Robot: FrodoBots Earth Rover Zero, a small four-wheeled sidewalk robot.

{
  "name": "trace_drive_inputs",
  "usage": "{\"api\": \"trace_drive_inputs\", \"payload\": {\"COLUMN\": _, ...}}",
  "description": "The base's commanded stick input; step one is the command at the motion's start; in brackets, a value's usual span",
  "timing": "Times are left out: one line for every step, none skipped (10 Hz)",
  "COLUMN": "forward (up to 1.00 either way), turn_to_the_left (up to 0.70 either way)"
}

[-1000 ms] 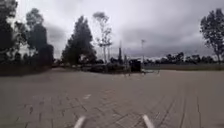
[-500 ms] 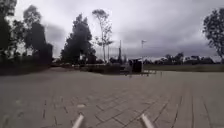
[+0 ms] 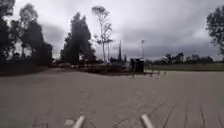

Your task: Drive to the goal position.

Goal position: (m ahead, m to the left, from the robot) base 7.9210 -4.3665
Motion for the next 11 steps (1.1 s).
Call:
{"api": "trace_drive_inputs", "payload": {"forward": 1.00, "turn_to_the_left": 0.41}}
{"api": "trace_drive_inputs", "payload": {"forward": 1.00, "turn_to_the_left": 0.41}}
{"api": "trace_drive_inputs", "payload": {"forward": 1.00, "turn_to_the_left": 0.41}}
{"api": "trace_drive_inputs", "payload": {"forward": 1.00, "turn_to_the_left": 0.41}}
{"api": "trace_drive_inputs", "payload": {"forward": 1.00, "turn_to_the_left": 0.41}}
{"api": "trace_drive_inputs", "payload": {"forward": 1.00, "turn_to_the_left": 0.41}}
{"api": "trace_drive_inputs", "payload": {"forward": 1.00, "turn_to_the_left": 0.41}}
{"api": "trace_drive_inputs", "payload": {"forward": 1.00, "turn_to_the_left": 0.41}}
{"api": "trace_drive_inputs", "payload": {"forward": 1.00, "turn_to_the_left": 0.41}}
{"api": "trace_drive_inputs", "payload": {"forward": 1.00, "turn_to_the_left": 0.41}}
{"api": "trace_drive_inputs", "payload": {"forward": 1.00, "turn_to_the_left": 0.41}}
